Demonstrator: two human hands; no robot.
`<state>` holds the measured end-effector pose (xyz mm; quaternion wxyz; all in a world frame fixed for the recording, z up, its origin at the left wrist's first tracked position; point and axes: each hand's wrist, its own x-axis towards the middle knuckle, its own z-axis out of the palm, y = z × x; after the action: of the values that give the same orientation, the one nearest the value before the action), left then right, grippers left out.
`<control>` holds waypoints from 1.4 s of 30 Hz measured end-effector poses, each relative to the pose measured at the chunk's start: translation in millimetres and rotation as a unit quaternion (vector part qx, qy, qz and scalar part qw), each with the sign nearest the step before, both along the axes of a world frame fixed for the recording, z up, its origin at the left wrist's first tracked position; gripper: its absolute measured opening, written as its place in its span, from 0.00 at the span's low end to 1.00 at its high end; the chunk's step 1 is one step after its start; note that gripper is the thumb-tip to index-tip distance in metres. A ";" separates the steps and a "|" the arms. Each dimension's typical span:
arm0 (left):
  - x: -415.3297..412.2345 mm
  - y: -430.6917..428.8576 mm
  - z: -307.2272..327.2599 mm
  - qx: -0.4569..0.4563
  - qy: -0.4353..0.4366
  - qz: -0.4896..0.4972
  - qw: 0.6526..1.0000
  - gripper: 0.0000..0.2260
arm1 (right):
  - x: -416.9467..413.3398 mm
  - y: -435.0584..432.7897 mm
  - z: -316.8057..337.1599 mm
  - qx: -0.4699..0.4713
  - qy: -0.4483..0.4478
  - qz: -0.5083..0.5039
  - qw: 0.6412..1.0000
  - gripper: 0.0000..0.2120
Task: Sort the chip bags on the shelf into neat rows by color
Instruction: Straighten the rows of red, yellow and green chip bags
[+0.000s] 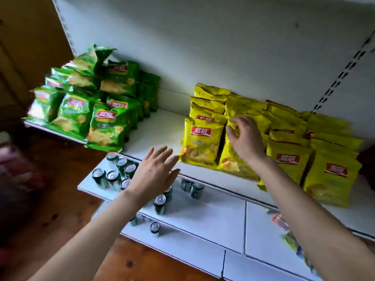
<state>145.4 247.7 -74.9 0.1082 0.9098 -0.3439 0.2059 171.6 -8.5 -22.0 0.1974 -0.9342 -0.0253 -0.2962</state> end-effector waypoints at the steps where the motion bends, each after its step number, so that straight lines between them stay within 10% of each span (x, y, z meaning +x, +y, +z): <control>1: -3.1 12.8 0.3 -0.002 -0.004 0.015 1.000 0.19 | 8.4 17.6 4.2 0.004 -0.009 0.015 1.000 0.17; 18: 92.6 248.0 11.9 -0.014 -0.031 0.003 0.999 0.20 | 106.5 270.9 4.1 0.036 -0.024 0.052 0.998 0.14; 27: 152.1 244.7 19.2 -0.046 -0.003 -0.044 0.998 0.19 | 175.1 275.2 33.5 0.182 0.087 -0.084 0.976 0.19; 42: 232.4 266.2 38.1 -0.069 -0.046 0.033 0.996 0.24 | 257.9 281.3 31.1 0.133 0.145 -0.181 0.963 0.25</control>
<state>377.9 513.9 -36.7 0.1483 0.9004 -0.3034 0.2744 429.5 272.8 9.1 0.2649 -0.9213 0.2130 -0.1887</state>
